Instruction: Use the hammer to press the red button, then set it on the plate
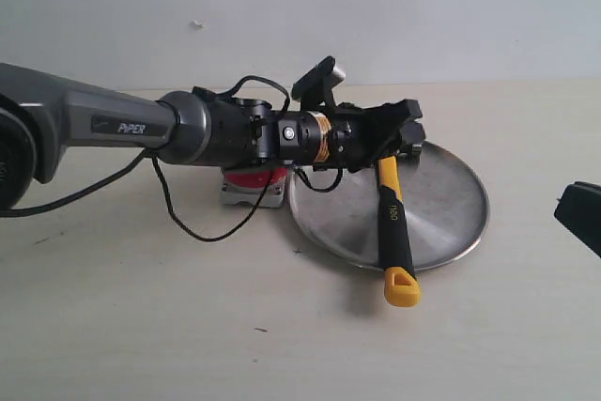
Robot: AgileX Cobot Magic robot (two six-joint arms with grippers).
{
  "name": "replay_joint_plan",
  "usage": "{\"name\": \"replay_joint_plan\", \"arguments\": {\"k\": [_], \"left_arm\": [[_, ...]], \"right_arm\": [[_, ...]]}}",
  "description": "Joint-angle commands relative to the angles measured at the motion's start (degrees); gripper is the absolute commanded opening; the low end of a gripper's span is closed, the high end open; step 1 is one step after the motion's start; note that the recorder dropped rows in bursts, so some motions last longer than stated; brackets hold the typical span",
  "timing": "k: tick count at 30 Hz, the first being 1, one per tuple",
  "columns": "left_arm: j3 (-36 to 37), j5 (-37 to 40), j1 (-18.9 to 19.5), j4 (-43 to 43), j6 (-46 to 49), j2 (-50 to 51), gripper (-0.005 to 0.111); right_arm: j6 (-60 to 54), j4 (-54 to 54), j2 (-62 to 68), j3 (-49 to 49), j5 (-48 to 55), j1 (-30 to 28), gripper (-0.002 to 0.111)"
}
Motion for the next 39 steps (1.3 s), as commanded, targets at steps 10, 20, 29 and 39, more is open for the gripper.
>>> {"name": "replay_joint_plan", "arguments": {"k": [10, 20, 29, 39], "left_arm": [[-0.4, -4.2, -0.1, 31.0, -9.7, -15.5, 0.0], [13.6, 7.7, 0.1, 41.9, -16.9, -31.1, 0.0], [40.5, 37.4, 1.4, 41.9, -4.5, -53.8, 0.0], [56.7, 43.2, 1.4, 41.9, -2.5, -75.1, 0.0]], "right_arm": [[-0.1, 0.0, -0.2, 0.2, -0.1, 0.0, 0.0], [-0.1, 0.0, -0.2, 0.2, -0.2, 0.0, 0.0], [-0.1, 0.0, -0.2, 0.2, -0.2, 0.0, 0.0], [-0.1, 0.0, -0.2, 0.2, -0.2, 0.0, 0.0]]}}
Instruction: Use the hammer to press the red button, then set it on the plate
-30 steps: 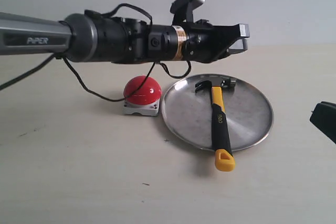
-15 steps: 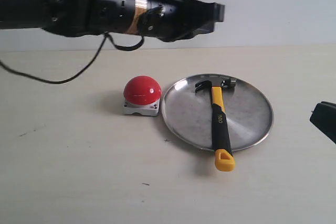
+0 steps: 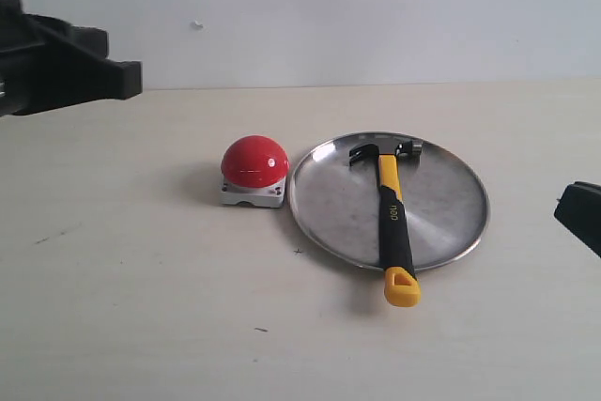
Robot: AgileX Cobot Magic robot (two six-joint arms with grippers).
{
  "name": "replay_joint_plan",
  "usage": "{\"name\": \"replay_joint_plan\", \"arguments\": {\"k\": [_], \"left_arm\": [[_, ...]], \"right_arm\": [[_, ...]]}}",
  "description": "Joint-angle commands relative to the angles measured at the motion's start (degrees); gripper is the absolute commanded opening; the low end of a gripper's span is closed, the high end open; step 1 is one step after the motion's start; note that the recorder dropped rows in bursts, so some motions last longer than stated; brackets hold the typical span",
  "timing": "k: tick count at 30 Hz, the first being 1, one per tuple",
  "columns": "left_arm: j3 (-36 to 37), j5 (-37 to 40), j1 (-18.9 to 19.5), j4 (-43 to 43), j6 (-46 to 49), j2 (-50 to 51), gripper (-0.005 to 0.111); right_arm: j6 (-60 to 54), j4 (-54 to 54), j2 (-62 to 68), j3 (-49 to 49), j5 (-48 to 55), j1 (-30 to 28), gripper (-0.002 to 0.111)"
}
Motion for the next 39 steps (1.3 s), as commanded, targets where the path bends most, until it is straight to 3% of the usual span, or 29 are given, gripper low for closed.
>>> {"name": "replay_joint_plan", "arguments": {"k": [1, 5, 8, 9, 10, 11, 13, 14, 15, 16, 19, 25, 27, 32, 35, 39], "left_arm": [[5.7, -1.8, 0.1, -0.2, 1.1, -8.3, 0.0], [10.2, -4.0, 0.1, -0.2, 1.1, -15.4, 0.0], [14.8, -10.6, 0.1, -0.6, 1.5, -24.0, 0.0], [15.8, -10.7, 0.1, -7.0, 5.0, -25.7, 0.0], [17.5, -10.1, 0.1, -27.0, 24.9, -28.6, 0.0], [18.4, -10.0, 0.1, -39.0, 39.3, -30.0, 0.0], [21.4, -13.7, 0.1, -86.7, 94.1, -33.9, 0.0], [23.2, -17.1, 0.1, -102.1, 109.4, -35.1, 0.0], [25.4, -21.2, 0.1, -110.6, 121.0, -36.0, 0.0], [26.9, -24.2, 0.1, -116.8, 124.3, -36.5, 0.0], [30.8, -28.3, 0.1, -120.2, 124.7, -37.0, 0.0], [33.8, -23.9, 1.2, -120.1, 125.0, -39.4, 0.0], [34.9, -22.4, 4.6, -120.1, 124.6, -40.6, 0.0], [38.0, -17.2, 19.9, -123.2, 120.8, -46.1, 0.0], [39.3, -14.0, 27.1, -124.7, 115.6, -50.9, 0.0], [40.6, -10.3, 34.6, -124.7, 115.5, -56.5, 0.0]], "right_arm": [[-0.1, 0.0, -0.2, 0.2, -0.2, 0.0, 0.0], [-0.1, 0.0, -0.2, 0.2, -0.2, 0.0, 0.0], [-0.1, 0.0, -0.2, 0.2, -0.2, 0.0, 0.0], [-0.1, 0.0, -0.2, 0.2, -0.2, 0.0, 0.0], [-0.1, 0.0, -0.2, 0.2, -0.2, 0.0, 0.0], [-0.1, 0.0, -0.2, 0.2, -0.2, 0.0, 0.0], [-0.1, 0.0, -0.2, 0.2, -0.2, 0.0, 0.0], [-0.1, 0.0, -0.2, 0.2, -0.2, 0.0, 0.0], [-0.1, 0.0, -0.2, 0.2, -0.2, 0.0, 0.0], [-0.1, 0.0, -0.2, 0.2, -0.2, 0.0, 0.0], [-0.1, 0.0, -0.2, 0.2, -0.2, 0.0, 0.0], [-0.1, 0.0, -0.2, 0.2, -0.2, 0.0, 0.0], [-0.1, 0.0, -0.2, 0.2, -0.2, 0.0, 0.0], [-0.1, 0.0, -0.2, 0.2, -0.3, 0.0, 0.0], [-0.1, 0.0, -0.2, 0.2, -0.3, 0.0, 0.0], [-0.1, 0.0, -0.2, 0.2, -0.3, 0.0, 0.0]]}}
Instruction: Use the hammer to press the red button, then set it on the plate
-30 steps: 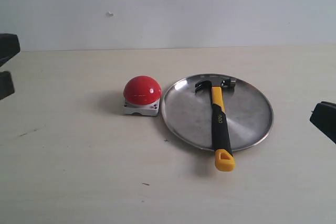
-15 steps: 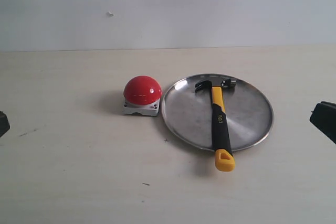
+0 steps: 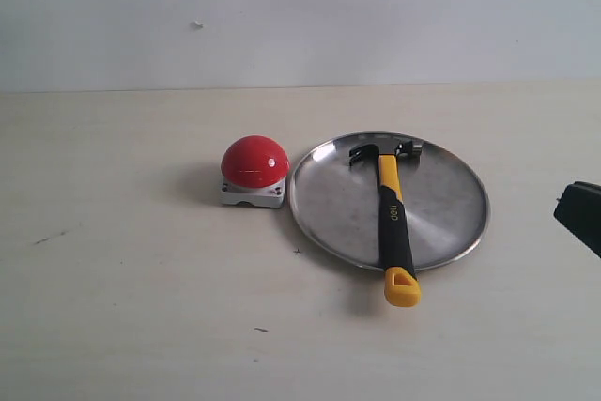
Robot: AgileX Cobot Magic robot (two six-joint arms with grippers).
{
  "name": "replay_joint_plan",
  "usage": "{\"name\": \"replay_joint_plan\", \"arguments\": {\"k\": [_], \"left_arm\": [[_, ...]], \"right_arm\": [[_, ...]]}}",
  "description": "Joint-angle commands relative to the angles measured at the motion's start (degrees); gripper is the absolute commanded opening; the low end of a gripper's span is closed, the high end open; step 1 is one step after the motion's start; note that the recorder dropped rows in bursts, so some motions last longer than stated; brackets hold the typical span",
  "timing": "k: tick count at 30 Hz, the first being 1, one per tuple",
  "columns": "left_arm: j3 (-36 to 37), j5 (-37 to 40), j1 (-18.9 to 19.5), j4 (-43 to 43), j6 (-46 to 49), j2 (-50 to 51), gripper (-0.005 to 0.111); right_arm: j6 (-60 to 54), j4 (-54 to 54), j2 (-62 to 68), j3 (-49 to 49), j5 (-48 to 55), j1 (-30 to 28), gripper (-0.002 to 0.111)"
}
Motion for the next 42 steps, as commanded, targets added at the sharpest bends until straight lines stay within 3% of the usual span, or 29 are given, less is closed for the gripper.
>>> {"name": "replay_joint_plan", "arguments": {"k": [1, 9, 29, 34, 42], "left_arm": [[1.0, 3.3, 7.1, -0.5, -1.4, -6.0, 0.0], [1.0, 12.5, 12.8, 5.3, -1.4, -12.4, 0.0], [1.0, 15.1, 14.7, 14.3, -1.5, -14.4, 0.0], [1.0, 14.9, 14.7, 21.3, -10.0, -14.4, 0.0], [1.0, 16.8, 14.7, 42.5, -38.8, -14.4, 0.0]], "right_arm": [[-0.1, 0.0, -0.2, 0.2, -0.3, 0.0, 0.0], [-0.1, 0.0, -0.2, 0.2, -0.3, 0.0, 0.0], [-0.1, 0.0, -0.2, 0.1, -0.4, 0.0, 0.0], [-0.1, 0.0, -0.2, 0.1, -1.3, 0.0, 0.0], [-0.1, 0.0, -0.2, 0.1, -1.3, 0.0, 0.0]]}}
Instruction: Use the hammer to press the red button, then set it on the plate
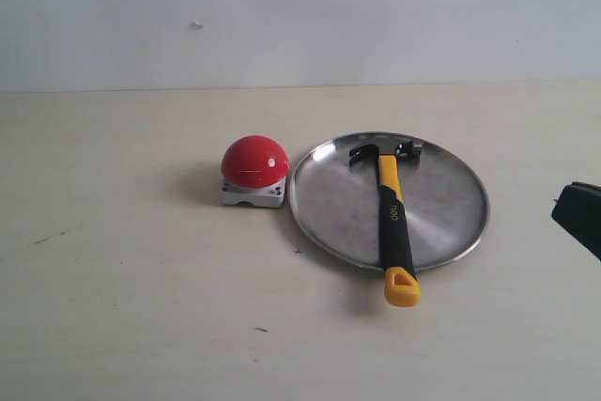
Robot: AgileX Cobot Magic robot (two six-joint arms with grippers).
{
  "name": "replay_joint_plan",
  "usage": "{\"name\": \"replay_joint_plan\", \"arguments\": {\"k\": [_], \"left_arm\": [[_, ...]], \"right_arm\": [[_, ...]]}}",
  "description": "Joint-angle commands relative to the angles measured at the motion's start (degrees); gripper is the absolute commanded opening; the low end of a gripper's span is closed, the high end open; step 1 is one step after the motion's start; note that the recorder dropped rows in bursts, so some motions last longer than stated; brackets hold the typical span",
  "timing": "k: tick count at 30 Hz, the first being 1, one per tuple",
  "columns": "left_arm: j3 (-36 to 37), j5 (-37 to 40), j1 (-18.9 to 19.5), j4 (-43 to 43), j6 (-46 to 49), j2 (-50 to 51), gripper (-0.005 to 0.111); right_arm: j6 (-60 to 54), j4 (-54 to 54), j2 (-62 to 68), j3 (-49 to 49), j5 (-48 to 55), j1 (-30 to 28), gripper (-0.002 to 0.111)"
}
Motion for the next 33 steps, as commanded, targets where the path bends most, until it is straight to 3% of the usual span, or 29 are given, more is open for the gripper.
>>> {"name": "replay_joint_plan", "arguments": {"k": [1, 23, 26, 33], "left_arm": [[0.0, 1.0, 0.1, 8.2, -12.1, -0.4, 0.0], [0.0, 1.0, 0.1, 8.2, -12.1, -0.4, 0.0], [0.0, 1.0, 0.1, 8.2, -12.1, -0.4, 0.0], [0.0, 1.0, 0.1, 8.2, -12.1, -0.4, 0.0]], "right_arm": [[-0.1, 0.0, -0.2, 0.1, -0.5, 0.0, 0.0], [-1.6, -1.5, -1.0, 0.1, 0.1, -0.3, 0.0], [-8.3, -4.6, -3.5, 0.1, 0.5, -5.0, 0.0], [-8.3, -4.4, -10.3, 0.1, 0.4, -21.0, 0.0]]}}
